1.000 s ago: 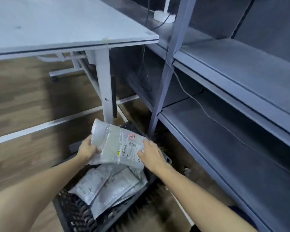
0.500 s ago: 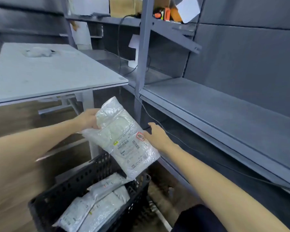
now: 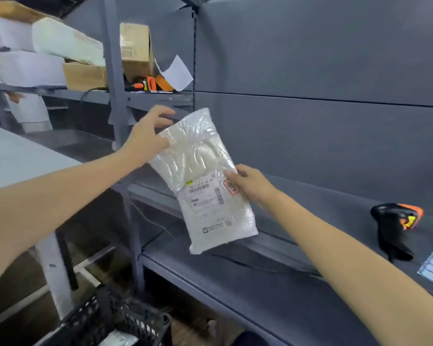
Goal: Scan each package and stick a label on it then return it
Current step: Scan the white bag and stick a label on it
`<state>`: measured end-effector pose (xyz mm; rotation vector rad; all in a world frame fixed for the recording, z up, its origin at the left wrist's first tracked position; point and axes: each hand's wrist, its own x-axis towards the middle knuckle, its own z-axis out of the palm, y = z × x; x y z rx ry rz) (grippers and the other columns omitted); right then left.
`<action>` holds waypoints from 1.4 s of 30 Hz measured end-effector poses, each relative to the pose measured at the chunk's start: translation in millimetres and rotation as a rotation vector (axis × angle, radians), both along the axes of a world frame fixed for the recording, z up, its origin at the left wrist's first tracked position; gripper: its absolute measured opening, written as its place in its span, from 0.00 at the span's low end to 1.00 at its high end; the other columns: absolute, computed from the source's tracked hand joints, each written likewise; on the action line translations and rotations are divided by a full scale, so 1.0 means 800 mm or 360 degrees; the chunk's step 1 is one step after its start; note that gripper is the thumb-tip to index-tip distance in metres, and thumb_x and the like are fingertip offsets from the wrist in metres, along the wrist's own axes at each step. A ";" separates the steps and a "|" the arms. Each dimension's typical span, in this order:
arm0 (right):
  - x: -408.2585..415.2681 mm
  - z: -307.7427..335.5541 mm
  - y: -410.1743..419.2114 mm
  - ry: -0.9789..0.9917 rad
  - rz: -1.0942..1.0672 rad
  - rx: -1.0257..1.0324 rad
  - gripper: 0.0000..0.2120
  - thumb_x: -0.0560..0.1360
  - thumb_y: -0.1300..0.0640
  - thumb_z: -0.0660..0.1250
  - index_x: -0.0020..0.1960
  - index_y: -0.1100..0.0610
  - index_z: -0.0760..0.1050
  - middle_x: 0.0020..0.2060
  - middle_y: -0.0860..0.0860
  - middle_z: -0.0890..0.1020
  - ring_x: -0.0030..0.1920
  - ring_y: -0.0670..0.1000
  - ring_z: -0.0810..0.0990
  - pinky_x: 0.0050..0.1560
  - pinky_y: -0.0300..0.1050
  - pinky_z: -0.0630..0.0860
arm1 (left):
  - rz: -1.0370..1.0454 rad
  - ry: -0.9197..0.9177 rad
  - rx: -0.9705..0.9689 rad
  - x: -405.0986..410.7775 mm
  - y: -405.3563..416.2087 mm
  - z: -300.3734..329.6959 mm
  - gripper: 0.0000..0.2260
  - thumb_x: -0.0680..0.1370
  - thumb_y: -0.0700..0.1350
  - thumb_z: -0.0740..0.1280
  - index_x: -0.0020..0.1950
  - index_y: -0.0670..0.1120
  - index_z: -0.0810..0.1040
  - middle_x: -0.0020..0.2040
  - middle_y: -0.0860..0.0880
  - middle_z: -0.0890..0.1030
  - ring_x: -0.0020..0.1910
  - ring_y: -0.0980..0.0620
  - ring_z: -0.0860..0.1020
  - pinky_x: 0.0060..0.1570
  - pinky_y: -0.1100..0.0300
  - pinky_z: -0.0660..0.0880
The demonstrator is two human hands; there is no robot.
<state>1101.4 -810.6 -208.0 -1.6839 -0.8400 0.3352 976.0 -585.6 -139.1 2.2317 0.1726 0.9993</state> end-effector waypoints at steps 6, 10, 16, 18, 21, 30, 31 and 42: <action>0.048 0.035 -0.074 0.0154 -0.0323 0.0291 0.10 0.78 0.52 0.66 0.50 0.60 0.75 0.46 0.57 0.81 0.45 0.55 0.81 0.53 0.56 0.79 | -0.0032 -0.0513 -0.0608 0.079 -0.078 0.004 0.29 0.75 0.43 0.70 0.72 0.44 0.61 0.67 0.49 0.66 0.66 0.53 0.66 0.66 0.63 0.63; 0.070 0.038 -0.120 0.0226 -0.0555 0.0403 0.13 0.79 0.52 0.65 0.53 0.62 0.74 0.50 0.60 0.82 0.48 0.57 0.81 0.56 0.61 0.78 | -0.0248 -0.0147 -0.1052 0.126 -0.147 -0.040 0.30 0.77 0.50 0.68 0.73 0.43 0.60 0.69 0.46 0.68 0.62 0.54 0.68 0.61 0.60 0.64; 0.080 0.036 -0.179 0.0306 -0.0816 0.0622 0.09 0.79 0.52 0.65 0.50 0.57 0.75 0.52 0.60 0.82 0.50 0.57 0.81 0.57 0.61 0.78 | -0.0621 0.0146 -0.1134 0.170 -0.241 -0.094 0.12 0.81 0.44 0.63 0.65 0.47 0.71 0.59 0.49 0.78 0.48 0.58 0.78 0.41 0.67 0.72; 0.081 0.036 -0.194 0.0288 -0.0915 0.0608 0.08 0.79 0.51 0.65 0.50 0.57 0.75 0.54 0.61 0.81 0.51 0.58 0.81 0.57 0.61 0.77 | -0.0690 0.0090 -0.1125 0.176 -0.263 -0.103 0.10 0.81 0.42 0.61 0.62 0.50 0.72 0.55 0.51 0.79 0.47 0.58 0.79 0.39 0.67 0.73; 0.083 0.033 -0.214 0.0224 -0.0996 0.0491 0.10 0.79 0.49 0.64 0.51 0.57 0.76 0.51 0.58 0.82 0.51 0.57 0.81 0.54 0.55 0.79 | -0.0677 -0.0030 -0.1180 0.182 -0.286 -0.112 0.09 0.81 0.43 0.62 0.60 0.52 0.74 0.55 0.52 0.81 0.52 0.54 0.80 0.47 0.61 0.76; 0.113 -0.034 -0.280 -0.0149 -0.2099 -0.0942 0.23 0.76 0.52 0.64 0.64 0.64 0.64 0.64 0.62 0.67 0.65 0.62 0.64 0.65 0.51 0.62 | -0.0627 -0.0112 -0.1296 0.188 -0.311 -0.132 0.11 0.81 0.40 0.61 0.60 0.52 0.75 0.55 0.48 0.82 0.51 0.52 0.80 0.57 0.51 0.77; 0.112 -0.046 -0.283 -0.0140 -0.2106 -0.1038 0.27 0.75 0.49 0.65 0.65 0.65 0.63 0.65 0.62 0.66 0.65 0.62 0.64 0.65 0.50 0.62 | -0.0630 -0.0112 -0.1316 0.188 -0.313 -0.133 0.12 0.81 0.40 0.61 0.60 0.52 0.76 0.55 0.48 0.82 0.52 0.52 0.80 0.57 0.51 0.77; 0.112 -0.039 -0.273 0.0356 -0.2030 -0.0560 0.36 0.72 0.54 0.69 0.71 0.69 0.57 0.65 0.62 0.68 0.66 0.62 0.68 0.65 0.52 0.67 | -0.0639 -0.0164 -0.1359 0.192 -0.318 -0.146 0.14 0.81 0.39 0.60 0.65 0.51 0.75 0.53 0.53 0.82 0.53 0.55 0.80 0.53 0.60 0.77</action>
